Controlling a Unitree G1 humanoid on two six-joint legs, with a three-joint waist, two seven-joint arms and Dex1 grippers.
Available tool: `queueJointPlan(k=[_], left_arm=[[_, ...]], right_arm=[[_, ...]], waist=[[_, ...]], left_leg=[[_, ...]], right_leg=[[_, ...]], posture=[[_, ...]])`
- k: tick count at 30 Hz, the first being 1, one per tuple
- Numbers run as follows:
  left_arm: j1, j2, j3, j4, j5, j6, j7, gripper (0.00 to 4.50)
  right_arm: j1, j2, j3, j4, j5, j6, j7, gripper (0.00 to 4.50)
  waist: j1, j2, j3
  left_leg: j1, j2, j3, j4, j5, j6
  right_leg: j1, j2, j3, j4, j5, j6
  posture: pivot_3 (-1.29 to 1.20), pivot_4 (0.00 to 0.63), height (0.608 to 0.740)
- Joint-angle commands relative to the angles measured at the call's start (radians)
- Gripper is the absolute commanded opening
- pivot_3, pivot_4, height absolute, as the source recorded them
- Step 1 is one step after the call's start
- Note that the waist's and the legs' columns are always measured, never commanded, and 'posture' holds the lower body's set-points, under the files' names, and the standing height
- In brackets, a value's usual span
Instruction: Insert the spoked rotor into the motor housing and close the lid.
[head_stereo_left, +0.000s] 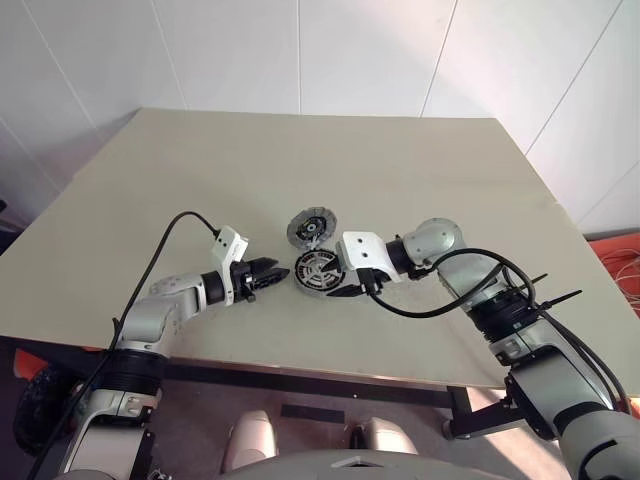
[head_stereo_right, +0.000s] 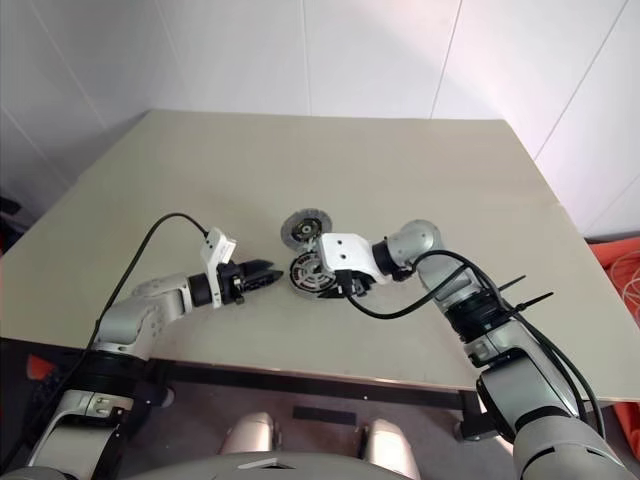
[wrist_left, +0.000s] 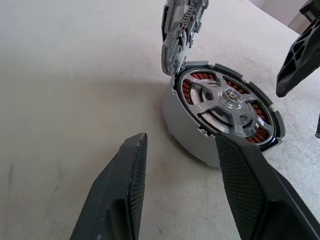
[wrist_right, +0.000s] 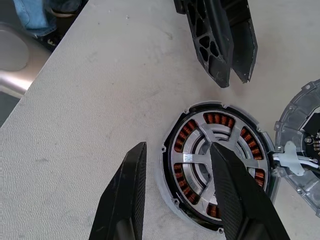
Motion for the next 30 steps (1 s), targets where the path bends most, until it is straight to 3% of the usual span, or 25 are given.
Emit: queueJointPlan(k=[1, 17, 26, 30], left_arm=[[-0.003, 0.013, 0.016, -0.043, -0.015, -0.003, -0.003, 2.30], [0.007, 0.008, 0.023, -0.057, -0.019, -0.007, 0.027, 2.30], [0.005, 0.007, 0.026, -0.052, -0.015, -0.024, 0.047, 2.30], [0.005, 0.005, 0.027, -0.049, -0.014, -0.029, 0.052, 2.30]], right_arm=[[-0.014, 0.002, -0.002, -0.026, 0.003, -0.016, 0.018, 2.22], [-0.004, 0.033, 0.019, 0.131, -0.074, -0.085, -0.008, 2.22], [0.002, 0.028, 0.018, 0.114, -0.082, -0.096, -0.014, 2.22], [0.001, 0.031, 0.014, 0.106, -0.077, -0.098, -0.015, 1.30]], waist=[[0.000, 0.000, 0.000], [-0.002, 0.000, 0.000], [-0.002, 0.000, 0.000], [-0.002, 0.000, 0.000]], left_leg=[[0.000, 0.000, 0.000, 0.000, 0.000, 0.000], [0.000, 0.000, 0.000, 0.000, 0.000, 0.000], [0.001, 0.000, 0.000, 0.001, 0.000, 0.000], [0.001, 0.000, 0.000, 0.001, 0.000, 0.000]], right_leg=[[0.000, 0.000, 0.000, 0.000, 0.000, 0.000], [0.000, 0.000, 0.000, 0.000, 0.000, 0.000], [0.002, 0.000, 0.000, 0.002, 0.000, 0.000], [0.001, 0.000, 0.000, 0.002, 0.000, 0.000]], posture=[[0.00, 0.000, 0.740], [0.00, 0.000, 0.740], [0.00, 0.000, 0.740], [0.00, 0.000, 0.740]])
